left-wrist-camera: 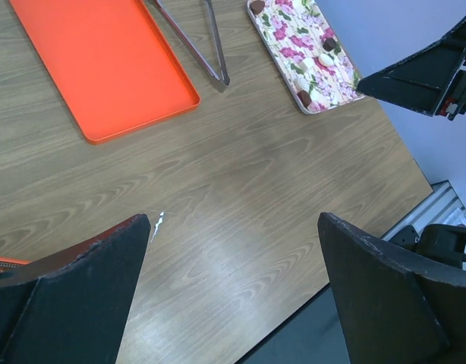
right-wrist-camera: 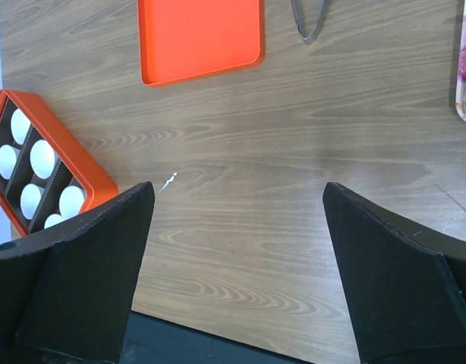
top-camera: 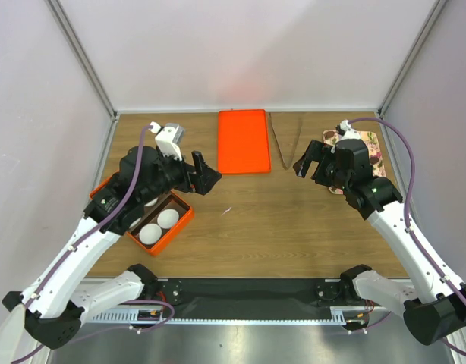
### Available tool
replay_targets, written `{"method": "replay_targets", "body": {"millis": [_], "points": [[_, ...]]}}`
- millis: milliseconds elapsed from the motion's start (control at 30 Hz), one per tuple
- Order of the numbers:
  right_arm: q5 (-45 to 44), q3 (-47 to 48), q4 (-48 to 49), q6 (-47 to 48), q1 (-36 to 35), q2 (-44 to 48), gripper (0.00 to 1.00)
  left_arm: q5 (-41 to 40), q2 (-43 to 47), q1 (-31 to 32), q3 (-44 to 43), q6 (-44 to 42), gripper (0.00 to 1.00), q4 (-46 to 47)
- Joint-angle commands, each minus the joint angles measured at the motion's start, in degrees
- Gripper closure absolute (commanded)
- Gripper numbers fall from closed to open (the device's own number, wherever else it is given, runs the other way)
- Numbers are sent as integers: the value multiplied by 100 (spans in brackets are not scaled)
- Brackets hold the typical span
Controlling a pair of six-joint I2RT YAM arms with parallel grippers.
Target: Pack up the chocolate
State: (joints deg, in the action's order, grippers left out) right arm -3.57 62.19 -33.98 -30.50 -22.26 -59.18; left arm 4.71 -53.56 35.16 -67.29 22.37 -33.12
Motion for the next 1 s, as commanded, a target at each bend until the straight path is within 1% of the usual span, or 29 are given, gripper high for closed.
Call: {"method": "replay_targets", "body": {"millis": [0, 133, 200, 233, 267, 333, 367, 400, 433, 467, 500, 533, 567, 600, 633, 700, 767, 800, 867, 967], "points": [[-73, 126, 137, -79, 20, 99, 0, 48, 126, -35, -65, -128, 0, 192], [-179, 170, 119, -61, 38, 64, 0, 4, 162, -35, -74, -163, 0, 157], [-144, 214, 233, 175, 38, -32, 0, -58, 170, -35, -109, -172, 0, 122], [-144, 240, 321, 263, 46, -93, 0, -101, 153, -35, -118, -172, 0, 105], [-213, 249, 643, 455, 46, -172, 0, -137, 162, -44, -118, -172, 0, 61], [-537, 293, 962, 475, 38, -628, 2, -137, 153, -35, -92, -163, 0, 87], [-870, 476, 1163, 536, 29, -865, 3, -102, 170, -35, -31, -137, 0, 122], [-1004, 669, 1191, 597, 20, -1511, 4, -58, 205, -35, -13, -136, 0, 139], [-1083, 889, 1174, 676, 11, -1874, 5, -41, 223, -44, -4, -128, 0, 148], [-1215, 1457, 1026, 764, -15, -2235, 5, -32, 232, -44, -30, -136, 0, 148], [-1259, 1758, 903, 991, -102, -2691, 6, -32, 258, -35, -48, -145, 0, 122], [-1338, 2057, 754, 1072, -138, -3400, 7, -58, 302, -44, -65, -154, 0, 44], [-1600, 2608, 526, 1125, -164, -3773, 7, -84, 346, -44, -100, -198, 0, -1], [-1655, 2788, 506, 1221, -156, -4046, 7, -102, 372, -44, -109, -215, 0, -36], [-1612, 2955, 506, 1266, -121, -4536, 6, -145, 460, -35, -109, -233, 0, -97], [-1392, 3358, 559, 1275, -59, -4917, 6, -190, 530, -44, -74, -260, 0, -141], [-1400, 3544, 559, 1327, 2, -5417, 4, -172, 627, -35, -48, -260, 0, -194], [-1400, 3702, 533, 1354, 20, -5577, 0, -163, 645, -35, -39, -260, 0, -203], [-1453, 3808, 375, 1380, 90, -5884, 0, -137, 706, -35, -13, -225, 0, -229], [-1419, 3642, 619, 1336, 222, -5973, 0, -102, 742, -35, 22, -233, 0, -230]]}}
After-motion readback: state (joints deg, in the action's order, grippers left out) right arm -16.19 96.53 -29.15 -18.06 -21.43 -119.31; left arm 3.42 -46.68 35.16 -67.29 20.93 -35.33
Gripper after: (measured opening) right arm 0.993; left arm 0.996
